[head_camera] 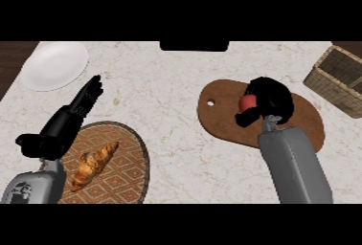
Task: Pick the bell pepper from the cutting board and place it in the basket
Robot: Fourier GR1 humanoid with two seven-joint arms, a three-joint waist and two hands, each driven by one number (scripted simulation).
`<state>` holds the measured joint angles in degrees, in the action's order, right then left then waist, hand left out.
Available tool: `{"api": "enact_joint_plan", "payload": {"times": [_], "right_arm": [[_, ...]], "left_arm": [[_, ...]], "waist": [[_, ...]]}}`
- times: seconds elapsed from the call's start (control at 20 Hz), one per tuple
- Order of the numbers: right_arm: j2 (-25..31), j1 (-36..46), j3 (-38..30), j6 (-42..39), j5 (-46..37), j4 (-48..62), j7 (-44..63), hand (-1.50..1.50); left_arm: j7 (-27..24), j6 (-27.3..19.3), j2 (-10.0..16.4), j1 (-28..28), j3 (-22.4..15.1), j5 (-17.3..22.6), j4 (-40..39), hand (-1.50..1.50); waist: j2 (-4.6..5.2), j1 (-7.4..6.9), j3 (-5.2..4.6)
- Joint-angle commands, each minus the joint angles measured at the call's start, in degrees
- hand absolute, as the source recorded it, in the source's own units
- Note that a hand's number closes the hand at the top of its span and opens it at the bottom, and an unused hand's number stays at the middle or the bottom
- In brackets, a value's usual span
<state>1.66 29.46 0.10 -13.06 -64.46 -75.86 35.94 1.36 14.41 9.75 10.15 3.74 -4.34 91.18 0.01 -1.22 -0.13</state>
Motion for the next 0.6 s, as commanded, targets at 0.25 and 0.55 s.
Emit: {"api": "enact_joint_plan", "payload": {"times": [0.25, 0.55], "right_arm": [[-1.64, 11.98, 3.09, 17.12, 12.24, -8.35, 13.62, 1.5], [-1.66, 16.72, 3.55, 18.26, 6.89, -20.38, 19.77, 1.5]], "left_arm": [[-2.56, -1.03, -0.57, 0.76, 0.32, -0.98, -2.63, 0.0], [1.93, -1.09, -0.96, 0.66, 0.4, 0.26, 0.62, 0.0]], "waist": [[-0.06, 0.25, 0.13], [-0.5, 1.43, 0.12]]}}
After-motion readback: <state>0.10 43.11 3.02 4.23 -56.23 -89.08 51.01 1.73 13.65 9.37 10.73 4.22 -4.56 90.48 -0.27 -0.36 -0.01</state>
